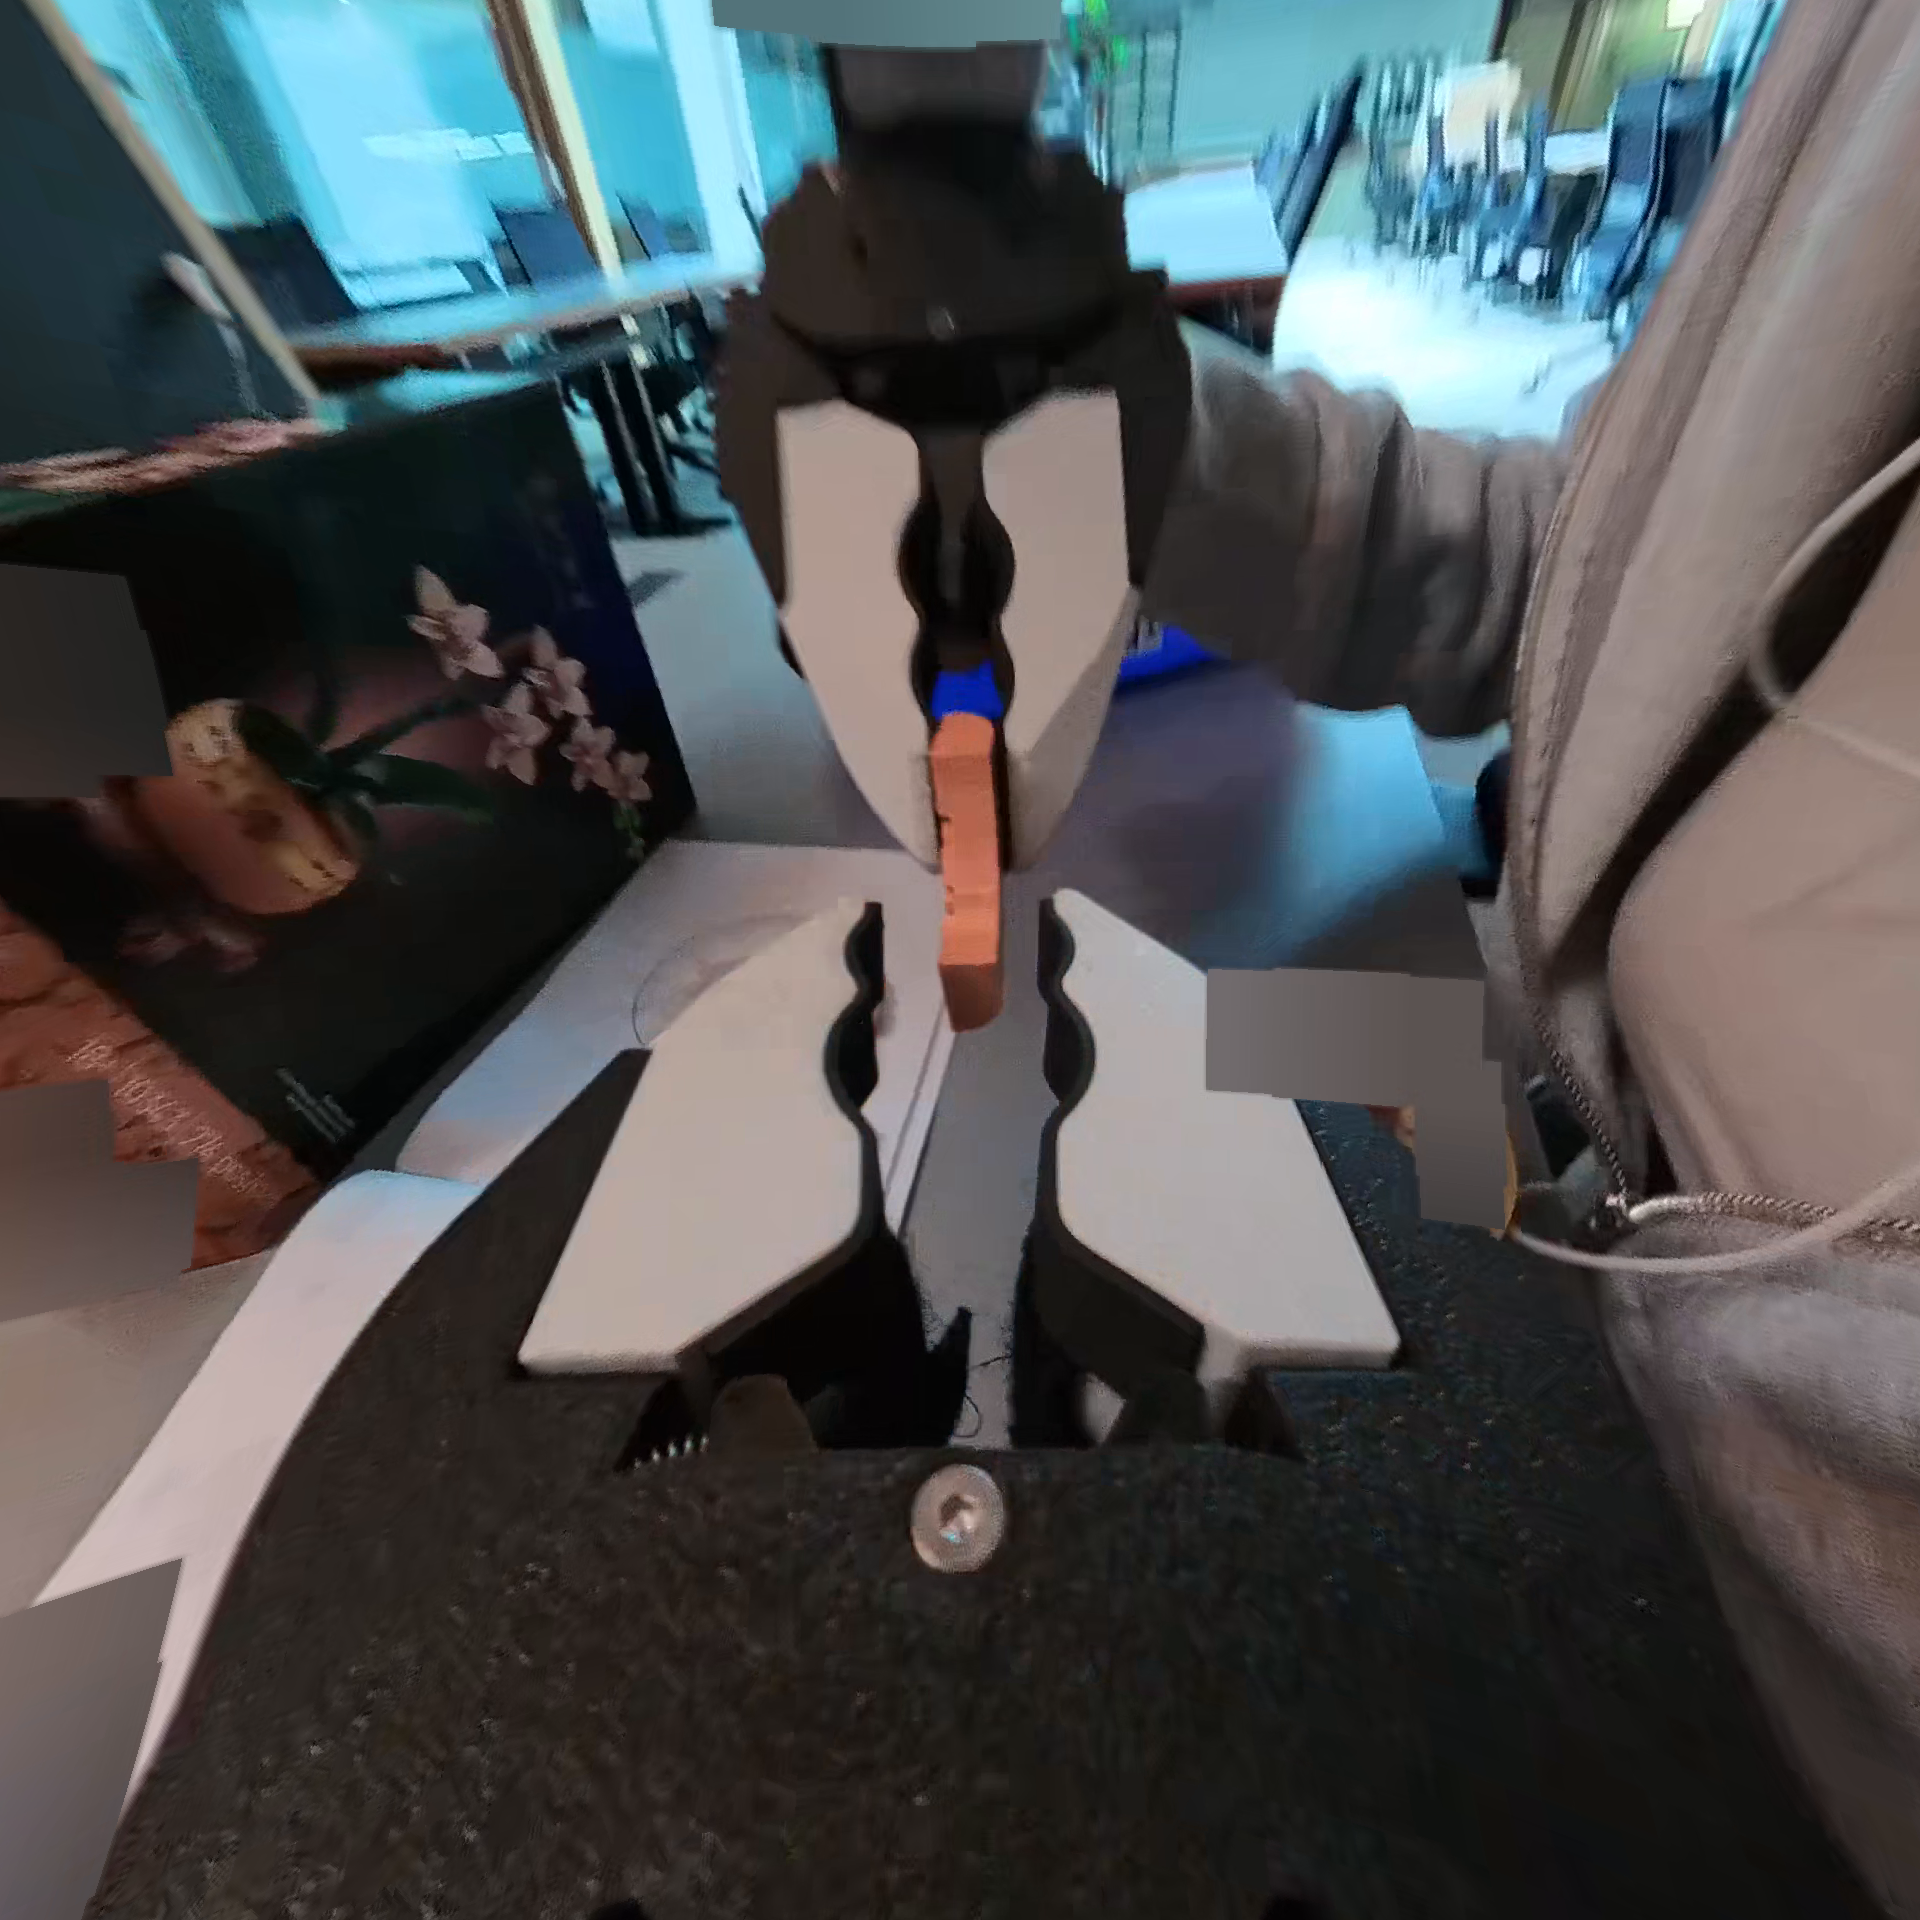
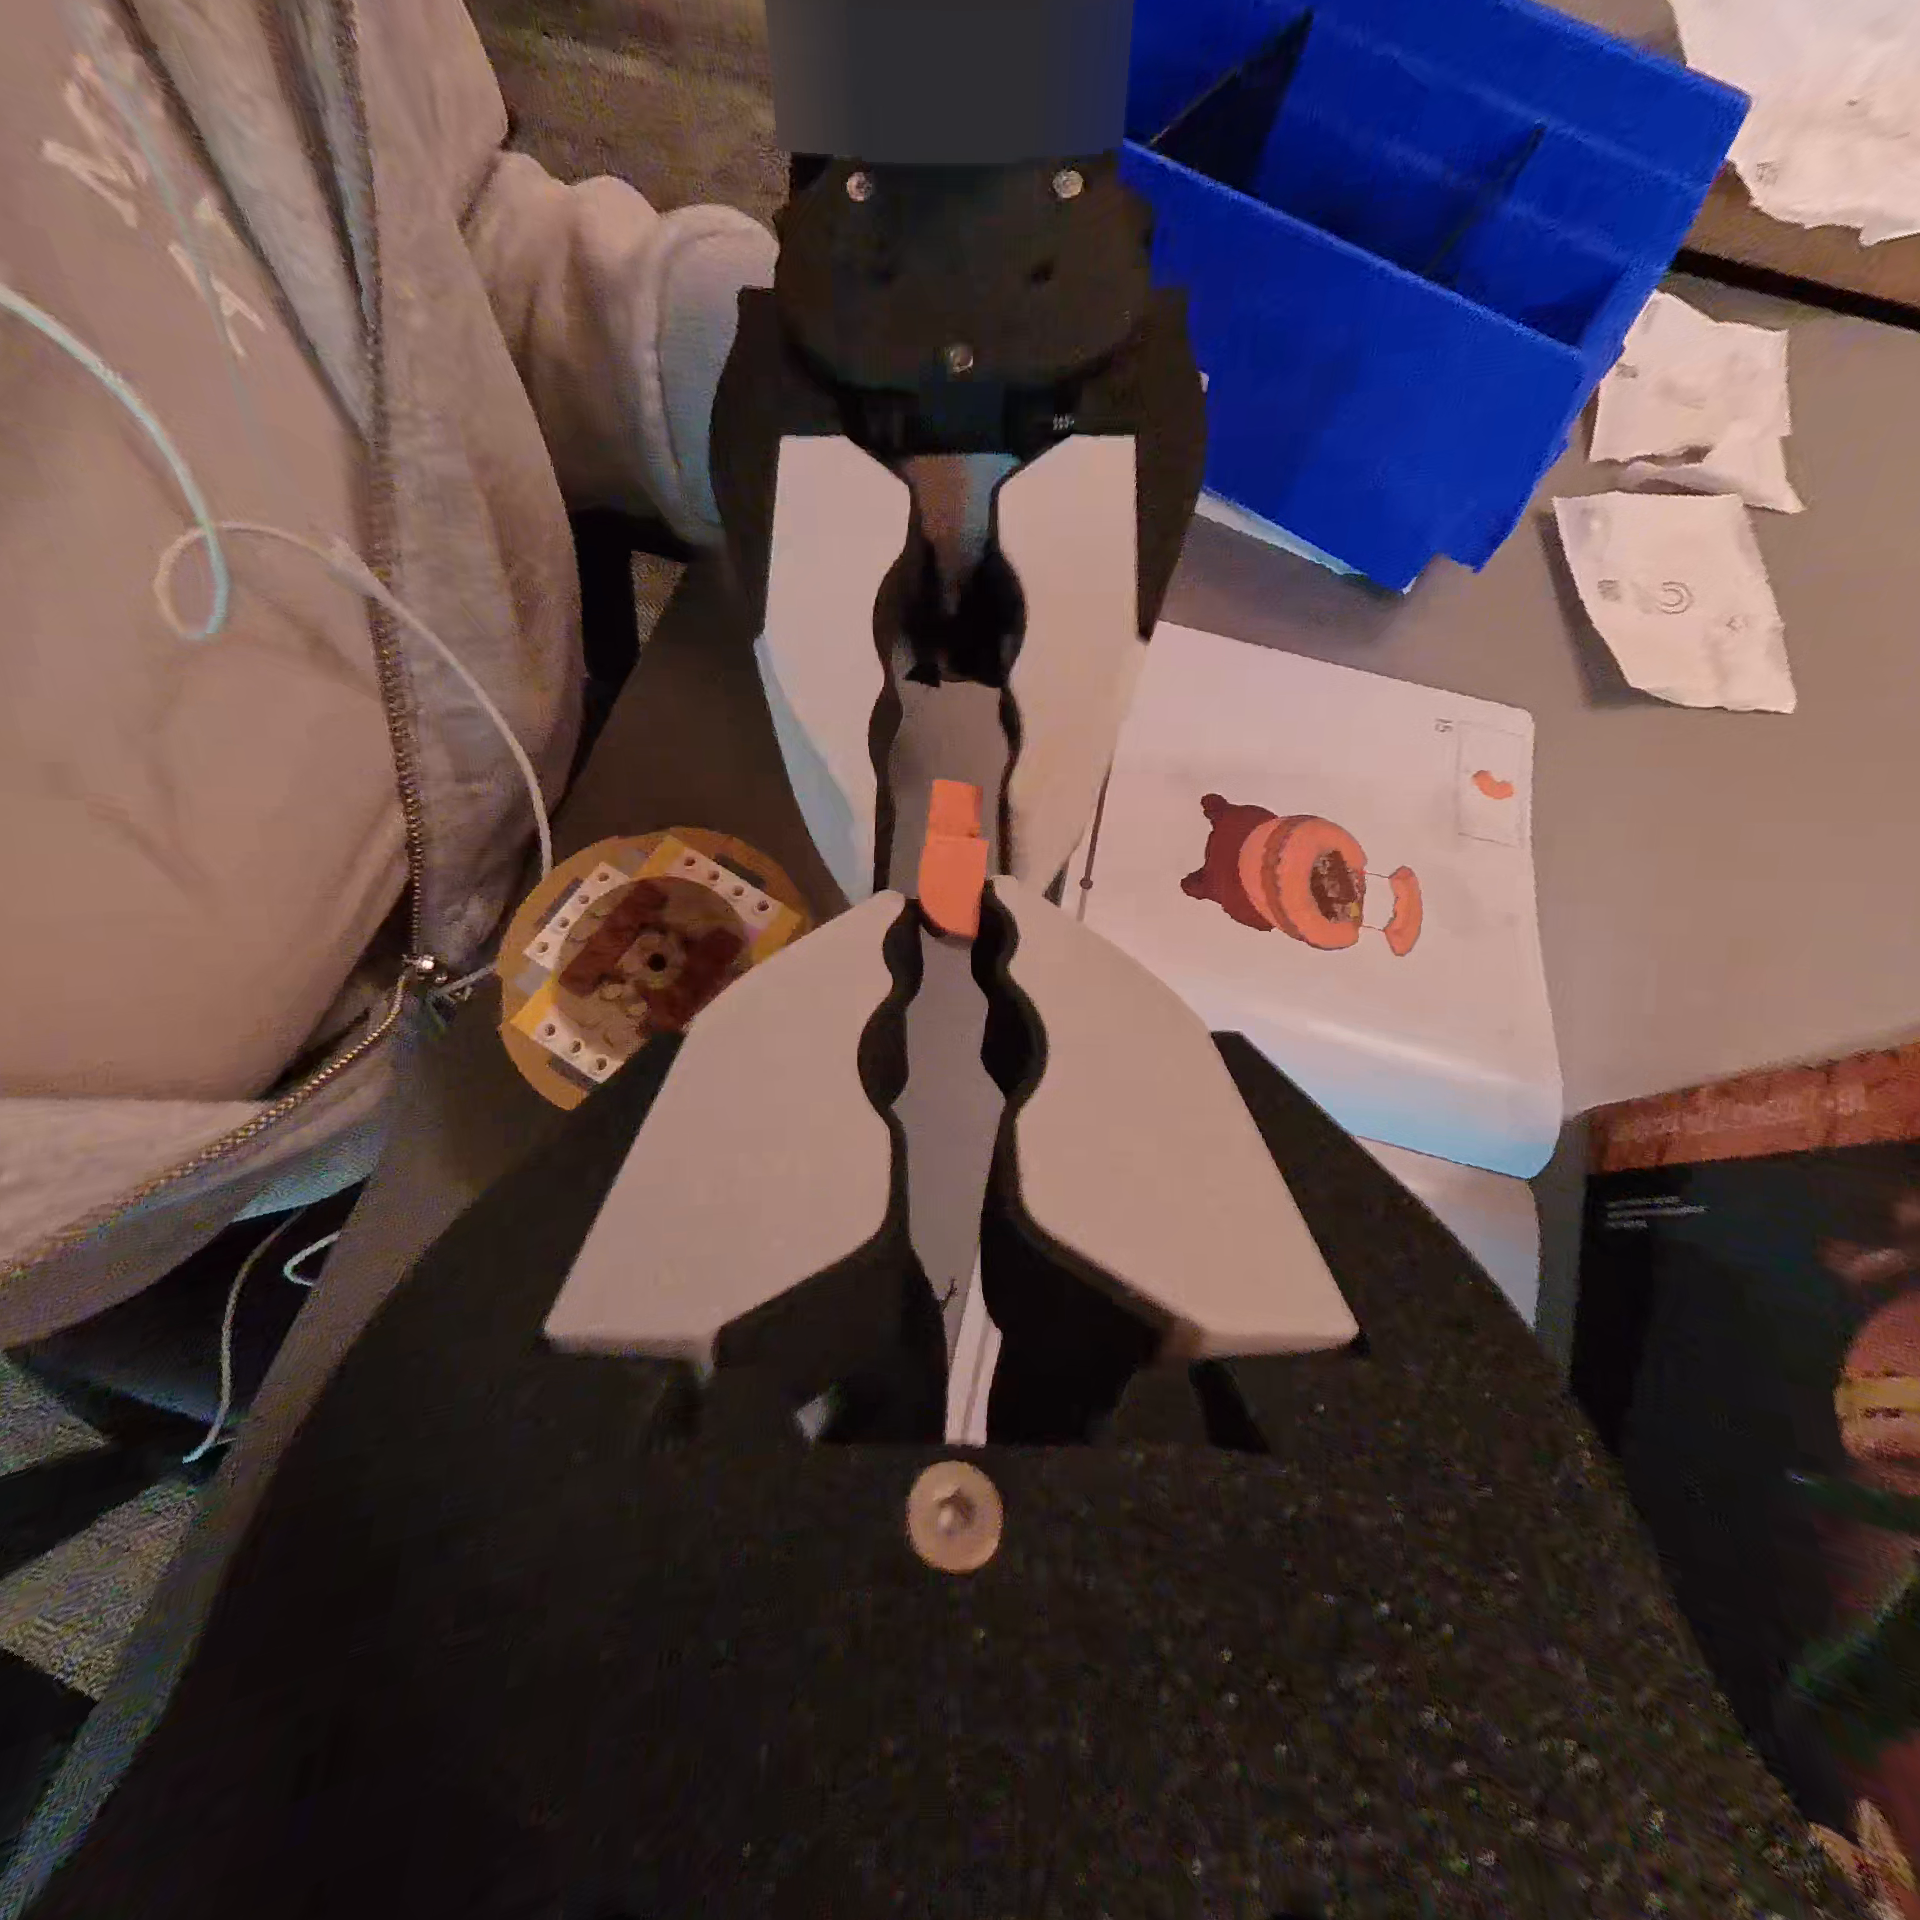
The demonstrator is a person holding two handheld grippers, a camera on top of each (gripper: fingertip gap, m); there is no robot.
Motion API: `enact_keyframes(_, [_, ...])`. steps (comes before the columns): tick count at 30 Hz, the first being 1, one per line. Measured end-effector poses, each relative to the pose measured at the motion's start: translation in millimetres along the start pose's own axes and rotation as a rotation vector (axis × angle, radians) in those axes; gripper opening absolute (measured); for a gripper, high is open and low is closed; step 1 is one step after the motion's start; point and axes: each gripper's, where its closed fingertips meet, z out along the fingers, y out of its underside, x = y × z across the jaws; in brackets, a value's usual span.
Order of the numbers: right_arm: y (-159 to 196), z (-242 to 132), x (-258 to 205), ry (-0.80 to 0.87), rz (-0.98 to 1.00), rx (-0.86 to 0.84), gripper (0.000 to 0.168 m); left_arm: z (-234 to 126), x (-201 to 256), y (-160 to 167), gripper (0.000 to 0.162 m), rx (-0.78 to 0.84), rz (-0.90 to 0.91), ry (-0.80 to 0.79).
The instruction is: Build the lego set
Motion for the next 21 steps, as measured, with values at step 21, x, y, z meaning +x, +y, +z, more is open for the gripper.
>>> enact_keyframes(21, [-48.1, -1.6, 29.9, 0.432, 0.626, 0.74, 0.028, -30.7, -45.9, -39.3, 0.009, 0.33, 0.184, -0.892])
